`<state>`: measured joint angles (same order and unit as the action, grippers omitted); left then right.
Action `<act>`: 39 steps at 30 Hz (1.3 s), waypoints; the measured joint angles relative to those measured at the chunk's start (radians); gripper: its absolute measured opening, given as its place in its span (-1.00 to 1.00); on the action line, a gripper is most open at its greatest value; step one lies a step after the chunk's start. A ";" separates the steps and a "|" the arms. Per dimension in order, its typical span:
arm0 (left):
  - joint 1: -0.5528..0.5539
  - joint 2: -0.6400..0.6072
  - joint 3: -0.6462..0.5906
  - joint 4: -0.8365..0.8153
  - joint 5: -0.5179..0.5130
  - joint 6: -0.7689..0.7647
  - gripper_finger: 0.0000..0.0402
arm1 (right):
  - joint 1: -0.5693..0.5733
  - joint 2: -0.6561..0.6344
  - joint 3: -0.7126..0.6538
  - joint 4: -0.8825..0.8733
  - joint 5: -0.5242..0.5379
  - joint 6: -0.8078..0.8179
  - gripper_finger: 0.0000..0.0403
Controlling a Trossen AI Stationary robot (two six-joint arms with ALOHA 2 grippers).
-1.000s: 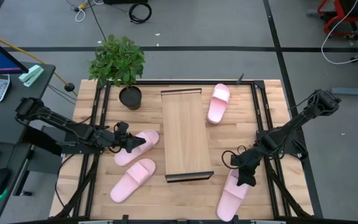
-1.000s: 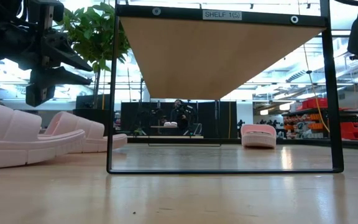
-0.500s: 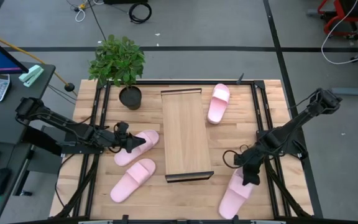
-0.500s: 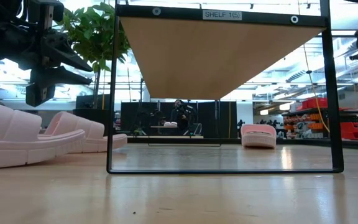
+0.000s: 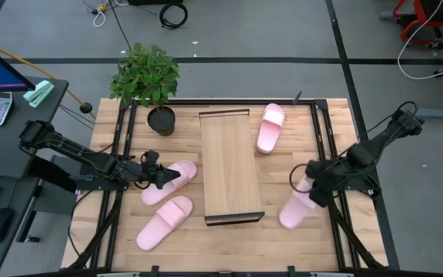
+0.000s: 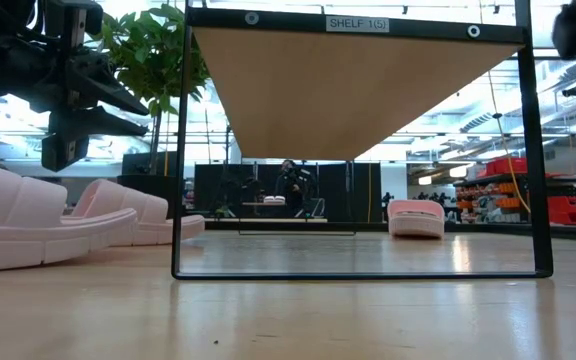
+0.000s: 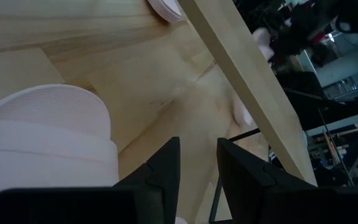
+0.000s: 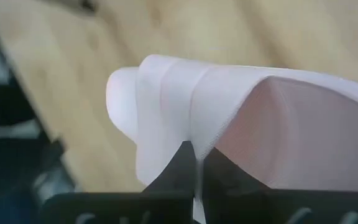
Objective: Pick and place slides into the shelf
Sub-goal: Put the bottom right pink slipper on the shelf
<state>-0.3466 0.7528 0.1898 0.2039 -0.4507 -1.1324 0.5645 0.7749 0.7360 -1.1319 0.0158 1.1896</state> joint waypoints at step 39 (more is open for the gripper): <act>0.003 0.000 0.000 -0.002 0.000 0.001 -0.45 | -0.454 0.121 0.340 0.450 0.263 -0.323 -0.97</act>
<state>-0.3433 0.7528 0.1898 0.2020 -0.4511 -1.1316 0.1108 0.8958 1.0761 -0.6823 0.2786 0.8669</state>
